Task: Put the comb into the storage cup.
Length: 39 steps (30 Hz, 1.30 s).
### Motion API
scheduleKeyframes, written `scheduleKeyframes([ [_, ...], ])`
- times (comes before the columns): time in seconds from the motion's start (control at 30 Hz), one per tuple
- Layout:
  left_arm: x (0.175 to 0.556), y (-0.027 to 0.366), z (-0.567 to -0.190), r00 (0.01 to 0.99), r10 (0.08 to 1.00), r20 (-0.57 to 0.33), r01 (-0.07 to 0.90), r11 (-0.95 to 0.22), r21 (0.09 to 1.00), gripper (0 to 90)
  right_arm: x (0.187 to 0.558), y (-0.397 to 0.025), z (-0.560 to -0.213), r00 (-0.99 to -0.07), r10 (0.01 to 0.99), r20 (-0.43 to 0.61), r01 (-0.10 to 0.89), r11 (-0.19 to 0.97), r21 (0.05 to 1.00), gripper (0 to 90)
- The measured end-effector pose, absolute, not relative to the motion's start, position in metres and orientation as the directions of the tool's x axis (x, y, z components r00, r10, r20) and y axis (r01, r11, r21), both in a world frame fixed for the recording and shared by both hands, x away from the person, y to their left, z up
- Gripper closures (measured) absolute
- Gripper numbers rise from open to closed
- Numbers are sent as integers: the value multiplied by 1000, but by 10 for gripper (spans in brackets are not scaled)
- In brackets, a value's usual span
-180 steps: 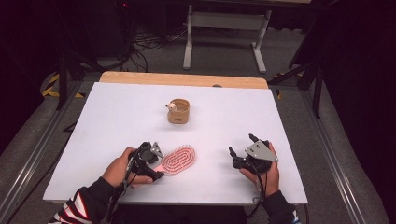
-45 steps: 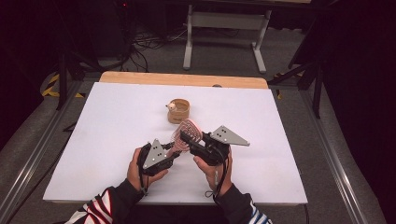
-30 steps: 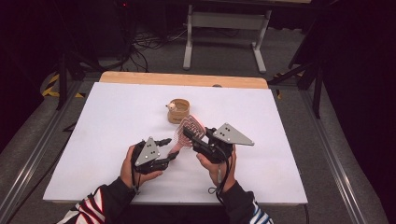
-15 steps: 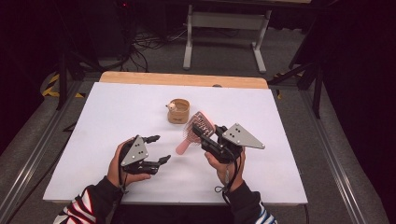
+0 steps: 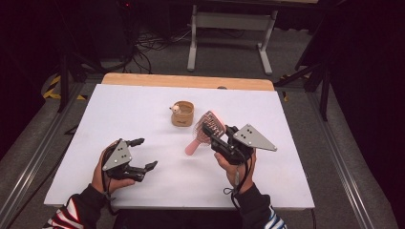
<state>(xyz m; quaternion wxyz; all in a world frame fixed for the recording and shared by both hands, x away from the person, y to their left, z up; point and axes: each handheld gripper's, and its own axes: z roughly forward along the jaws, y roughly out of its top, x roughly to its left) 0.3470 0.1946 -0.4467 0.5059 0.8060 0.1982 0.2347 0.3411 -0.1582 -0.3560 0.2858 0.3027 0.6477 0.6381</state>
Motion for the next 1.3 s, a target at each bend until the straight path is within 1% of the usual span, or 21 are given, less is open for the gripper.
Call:
scheduleKeyframes([
  [0.3, 337, 216, -454, 795, 584, 163, 109, -402, 909, 89, 345, -163, -348, -640, 769, 10, 18, 2, 1000, 635],
  [0.67, 331, 228, -461, 774, 609, 175, 123, -416, 901, 84, 356, -170, -333, -614, 789, -14, -6, 12, 1000, 636],
  [0.8, 329, 232, -463, 769, 620, 156, 137, -398, 907, 83, 364, -171, -329, -605, 796, -9, -10, 4, 1000, 636],
  [0.93, 327, 235, -463, 761, 627, 165, 138, -405, 904, 85, 371, -172, -324, -587, 809, -5, -12, -3, 1000, 636],
  [1.03, 328, 238, -464, 758, 634, 152, 145, -392, 909, 85, 378, -172, -320, -580, 815, 7, -14, -18, 1000, 636],
  [1.3, 327, 238, -463, 754, 639, 151, 143, -386, 911, 75, 392, -167, -307, -556, 831, -18, -41, -6, 999, 636],
])
